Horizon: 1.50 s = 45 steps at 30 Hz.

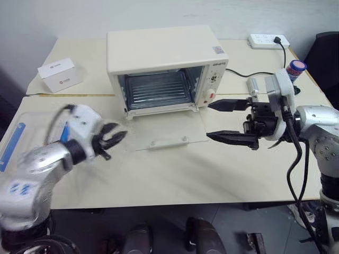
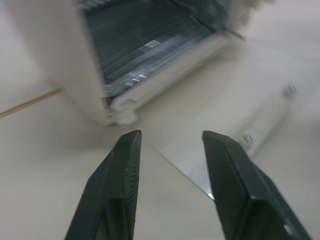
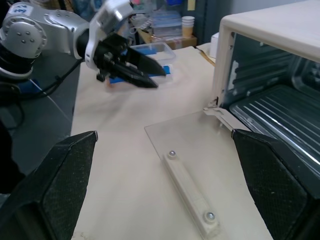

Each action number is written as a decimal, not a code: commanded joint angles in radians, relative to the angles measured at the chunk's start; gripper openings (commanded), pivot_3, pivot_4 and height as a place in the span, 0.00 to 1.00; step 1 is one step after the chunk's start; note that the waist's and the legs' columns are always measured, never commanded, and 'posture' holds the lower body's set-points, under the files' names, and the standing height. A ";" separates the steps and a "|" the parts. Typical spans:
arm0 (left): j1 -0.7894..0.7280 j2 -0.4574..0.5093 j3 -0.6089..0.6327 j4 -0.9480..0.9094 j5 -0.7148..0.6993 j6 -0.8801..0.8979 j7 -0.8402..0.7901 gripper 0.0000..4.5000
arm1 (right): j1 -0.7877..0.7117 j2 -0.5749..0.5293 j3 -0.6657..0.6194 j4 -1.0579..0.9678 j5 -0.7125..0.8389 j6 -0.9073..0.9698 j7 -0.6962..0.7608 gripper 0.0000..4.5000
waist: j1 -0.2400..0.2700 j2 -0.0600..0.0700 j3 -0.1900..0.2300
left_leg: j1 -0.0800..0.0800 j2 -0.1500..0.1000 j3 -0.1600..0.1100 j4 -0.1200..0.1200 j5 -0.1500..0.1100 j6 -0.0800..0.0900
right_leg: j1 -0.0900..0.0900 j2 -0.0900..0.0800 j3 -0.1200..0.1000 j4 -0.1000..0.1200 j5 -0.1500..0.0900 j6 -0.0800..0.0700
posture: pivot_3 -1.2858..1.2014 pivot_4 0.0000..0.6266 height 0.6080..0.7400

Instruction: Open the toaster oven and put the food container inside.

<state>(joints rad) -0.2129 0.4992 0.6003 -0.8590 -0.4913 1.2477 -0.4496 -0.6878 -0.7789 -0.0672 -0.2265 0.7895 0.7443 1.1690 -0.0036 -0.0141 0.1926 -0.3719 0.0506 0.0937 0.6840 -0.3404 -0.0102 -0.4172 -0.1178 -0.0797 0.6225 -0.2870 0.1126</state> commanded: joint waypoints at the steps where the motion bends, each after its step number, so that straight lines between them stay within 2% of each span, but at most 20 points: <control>1: 0.007 -0.149 0.361 -0.184 -0.138 0.217 0.210 0.71 | -0.098 0.033 0.061 0.083 -0.028 -0.038 0.077 1.00 | -0.002 -0.001 0.000 | 0.000 0.000 0.000 0.000 0.000 0.000 | 0.000 0.000 0.001 0.000 0.000 0.000 | 0.52 0.24 1.00; 3: 0.043 -0.246 0.500 -0.188 -0.363 0.178 0.469 0.84 | -0.137 0.065 0.101 0.138 -0.075 -0.086 0.098 1.00 | -0.001 -0.002 -0.001 | 0.002 0.001 -0.001 0.000 0.001 -0.001 | 0.001 0.001 0.000 0.001 0.000 0.000 | 0.52 0.24 1.00; 5: 0.206 -0.309 0.550 -0.188 -0.697 -0.017 0.808 0.98 | -0.168 0.095 0.124 0.186 -0.102 -0.117 0.120 1.00 | -0.001 -0.004 -0.002 | 0.003 0.001 -0.002 0.000 0.001 -0.001 | 0.003 0.000 0.001 0.001 0.000 0.000 | 0.52 0.24 1.00; 7: 0.390 -0.307 0.543 -0.188 -0.972 -0.222 1.096 1.00 | -0.192 0.117 0.139 0.220 -0.117 -0.132 0.140 1.00 | -0.002 -0.007 -0.003 | 0.003 0.007 -0.003 0.000 -0.001 -0.002 | 0.003 -0.004 0.008 0.001 0.000 0.000 | 0.52 0.24 1.00; 8: 0.463 -0.281 0.527 -0.188 -1.075 -0.307 1.204 1.00 | -0.199 0.124 0.143 0.231 -0.122 -0.136 0.147 1.00 | -0.001 -0.009 -0.003 | 0.003 0.007 -0.003 0.000 -0.002 -0.002 | 0.003 -0.010 0.008 0.001 0.001 -0.001 | 0.52 0.24 1.00; 10: 0.595 -0.255 0.480 -0.188 -1.216 -0.462 1.370 1.00 | -0.213 0.140 0.147 0.246 -0.125 -0.133 0.162 1.00 | 0.005 -0.009 -0.003 | 0.003 0.006 -0.004 0.000 -0.002 -0.001 | 0.003 -0.012 0.006 0.000 0.000 -0.002 | 0.52 0.24 1.00; 15: 0.702 -0.138 0.391 -0.143 -1.297 -0.720 1.594 1.00 | -0.217 0.165 0.153 0.257 -0.152 -0.141 0.169 1.00 | 0.004 -0.009 -0.003 | 0.005 -0.001 -0.006 0.000 -0.002 0.002 | 0.005 -0.015 0.003 -0.003 -0.002 -0.006 | 0.52 0.24 1.00; 19: 0.683 -0.035 0.312 -0.029 -1.340 -0.831 1.688 1.00 | -0.194 0.165 0.137 0.219 -0.141 -0.127 0.149 1.00 | -0.001 -0.007 -0.004 | 0.005 -0.003 -0.004 0.000 -0.002 0.002 | 0.004 -0.012 0.003 -0.002 -0.002 -0.007 | 0.52 0.24 1.00; 25: 0.605 0.115 0.249 0.204 -1.356 -0.880 1.734 1.00 | -0.137 0.147 0.082 0.136 -0.103 -0.089 0.093 1.00 | 0.000 -0.007 -0.004 | 0.004 -0.003 -0.003 0.000 -0.003 0.001 | 0.003 -0.009 -0.001 -0.003 -0.003 -0.007 | 0.52 0.24 1.00; 30: 0.532 0.185 0.190 0.343 -1.372 -0.867 1.766 1.00 | -0.082 0.133 0.041 0.068 -0.087 -0.064 0.039 1.00 | 0.001 -0.007 -0.004 | 0.004 -0.003 -0.002 0.000 -0.003 0.001 | 0.003 -0.008 -0.005 -0.002 -0.002 -0.007 | 0.52 0.24 1.00; 33: 0.505 0.206 0.177 0.382 -1.384 -0.857 1.766 0.86 | -0.056 0.121 0.017 0.034 -0.070 -0.042 0.012 1.00 | 0.000 -0.007 -0.004 | 0.004 -0.003 -0.001 -0.001 -0.003 0.001 | 0.003 -0.008 -0.005 -0.002 -0.002 -0.006 | 0.52 0.24 1.00; 39: 0.466 0.230 0.162 0.447 -1.401 -0.834 1.774 0.48 | -0.033 0.097 -0.008 0.001 -0.046 -0.024 -0.018 1.00 | 0.000 -0.007 -0.004 | 0.004 -0.002 -0.001 -0.001 -0.003 0.001 | 0.003 -0.008 -0.005 -0.002 -0.002 -0.006 | 0.52 0.24 1.00; 45: 0.482 0.268 0.172 0.482 -1.437 -0.782 1.772 0.16 | -0.032 0.068 -0.035 -0.027 0.007 0.021 -0.024 1.00 | -0.001 -0.007 -0.004 | 0.004 -0.002 -0.001 -0.002 -0.003 0.001 | 0.002 -0.008 -0.004 -0.002 -0.002 -0.006 | 0.52 0.24 1.00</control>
<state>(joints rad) 0.2528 0.7526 0.7590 -0.3787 -1.9092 0.4471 1.3177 -0.7191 -0.6916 -0.0550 -0.2134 0.7617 0.7535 1.1445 -0.0046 -0.0215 0.1889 -0.3680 0.0485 0.0928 0.6822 -0.3439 -0.0098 -0.4149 -0.1254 -0.0840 0.6202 -0.2890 0.1065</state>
